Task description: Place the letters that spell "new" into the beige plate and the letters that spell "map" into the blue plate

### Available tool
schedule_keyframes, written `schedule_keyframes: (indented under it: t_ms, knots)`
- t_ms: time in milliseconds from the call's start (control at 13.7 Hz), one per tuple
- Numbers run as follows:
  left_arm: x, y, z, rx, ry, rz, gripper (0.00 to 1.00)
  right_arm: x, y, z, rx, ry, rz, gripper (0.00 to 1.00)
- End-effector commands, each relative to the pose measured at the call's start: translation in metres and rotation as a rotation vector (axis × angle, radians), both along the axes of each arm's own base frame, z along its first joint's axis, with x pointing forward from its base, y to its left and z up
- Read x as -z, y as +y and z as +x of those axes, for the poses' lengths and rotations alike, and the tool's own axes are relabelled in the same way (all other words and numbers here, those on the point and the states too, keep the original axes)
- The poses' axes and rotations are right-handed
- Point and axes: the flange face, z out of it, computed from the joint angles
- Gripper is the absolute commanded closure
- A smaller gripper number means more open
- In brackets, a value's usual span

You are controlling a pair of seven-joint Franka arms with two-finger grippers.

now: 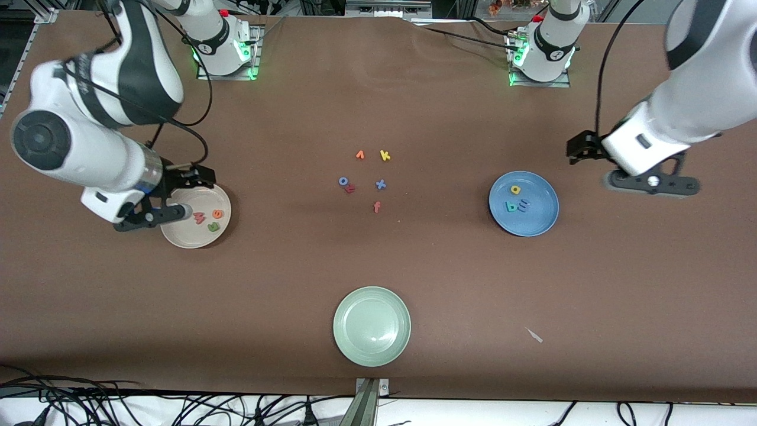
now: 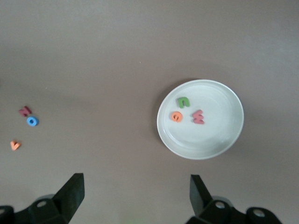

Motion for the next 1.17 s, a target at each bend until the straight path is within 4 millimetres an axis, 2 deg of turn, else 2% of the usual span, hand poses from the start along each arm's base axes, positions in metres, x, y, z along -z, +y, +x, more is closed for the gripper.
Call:
schedule_keyframes:
  t_ms: [0, 220, 293, 439, 512, 805, 1098]
  knots:
    - [-0.014, 0.017, -0.017, -0.033, -0.079, -0.009, 0.00, -0.038, -0.012, -0.029, -0.004, 0.006, -0.002, 0.00]
    - [-0.016, 0.031, -0.031, -0.055, -0.089, -0.004, 0.00, -0.057, -0.033, -0.038, 0.026, 0.029, -0.006, 0.00]
    - [-0.018, 0.034, -0.034, -0.060, -0.087, -0.006, 0.00, -0.065, -0.047, -0.037, 0.064, 0.011, -0.017, 0.00]
    - [-0.016, 0.030, -0.044, -0.054, -0.089, -0.002, 0.00, -0.072, -0.062, -0.033, 0.096, -0.009, -0.016, 0.00]
    - [-0.015, 0.031, -0.048, -0.052, -0.101, -0.003, 0.00, -0.074, -0.080, -0.031, 0.129, -0.013, -0.014, 0.00]
    - [-0.015, 0.031, -0.042, -0.053, -0.100, -0.003, 0.00, -0.082, -0.091, -0.036, 0.121, -0.006, -0.090, 0.00]
    - [-0.016, 0.026, -0.041, -0.047, -0.099, -0.003, 0.00, -0.087, -0.092, -0.040, 0.142, -0.022, -0.097, 0.00]
